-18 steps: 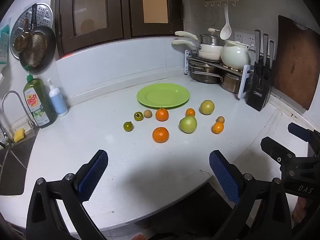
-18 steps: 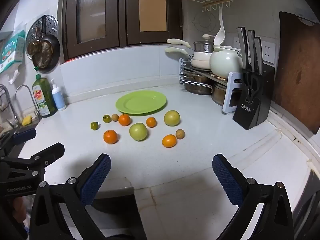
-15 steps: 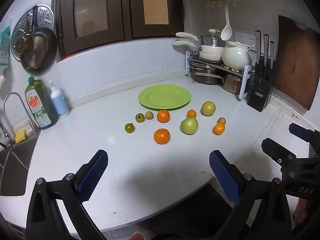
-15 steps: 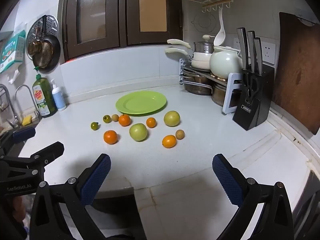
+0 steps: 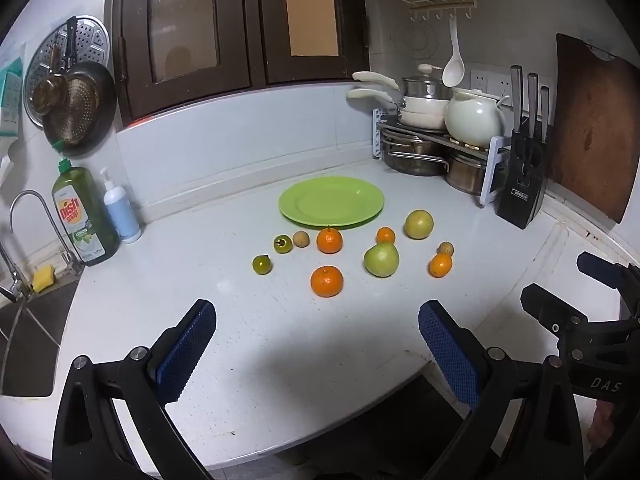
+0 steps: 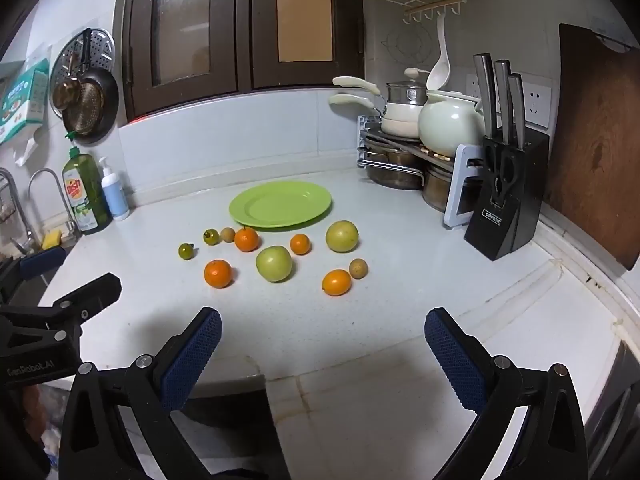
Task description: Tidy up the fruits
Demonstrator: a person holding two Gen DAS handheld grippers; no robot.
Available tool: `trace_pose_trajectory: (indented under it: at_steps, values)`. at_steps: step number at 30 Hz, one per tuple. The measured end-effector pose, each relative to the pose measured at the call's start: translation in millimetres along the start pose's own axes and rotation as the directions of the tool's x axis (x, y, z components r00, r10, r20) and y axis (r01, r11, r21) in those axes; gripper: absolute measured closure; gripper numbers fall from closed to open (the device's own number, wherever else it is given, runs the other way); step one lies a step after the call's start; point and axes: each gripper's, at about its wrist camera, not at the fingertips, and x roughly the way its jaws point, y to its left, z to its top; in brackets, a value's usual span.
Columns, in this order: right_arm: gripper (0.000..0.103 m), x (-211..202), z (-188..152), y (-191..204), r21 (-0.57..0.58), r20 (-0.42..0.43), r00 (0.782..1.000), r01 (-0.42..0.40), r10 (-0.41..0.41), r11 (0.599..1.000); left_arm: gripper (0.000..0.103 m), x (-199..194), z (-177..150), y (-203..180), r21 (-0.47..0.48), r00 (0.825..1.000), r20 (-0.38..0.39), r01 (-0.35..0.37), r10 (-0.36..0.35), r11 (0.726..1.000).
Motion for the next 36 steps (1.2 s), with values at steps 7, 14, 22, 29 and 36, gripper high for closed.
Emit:
trace_pose_trajectory:
  at_steps: [7, 14, 22, 29, 36]
  values:
    - [0.001, 2.8, -0.5, -1.4, 0.008, -0.007, 1.0, -0.005, 0.005, 1.0, 0.0, 2.9, -0.5, -1.0, -0.003, 1.0, -0.005, 0.012, -0.012, 1.0]
    - [0.001, 2.8, -0.6, 0.3, 0.005, -0.007, 1.0, -0.004, 0.004, 1.0, 0.0, 4.1, -2.3, -2.2, -0.005, 1.0, -0.005, 0.015, -0.015, 1.0]
    - [0.001, 3.1, -0.4, 0.6, 0.009, -0.007, 1.0, -0.006, 0.006, 1.0, 0.0, 5.4, -2.6, -4.5, -0.005, 1.0, -0.005, 0.018, -0.018, 1.0]
    - [0.001, 3.8, 0.7, 1.2, 0.014, -0.01, 1.0, -0.01, 0.01, 1.0, 0.0, 6.0, -3.2, -4.3, -0.002, 1.0, -0.008, 0.026, -0.026, 1.0]
    - [0.001, 4.3, 1.8, 0.2, 0.009, -0.006, 1.0, -0.007, 0.007, 1.0, 0.0, 5.9, -3.9, -4.6, -0.002, 1.0, -0.007, 0.026, -0.026, 1.0]
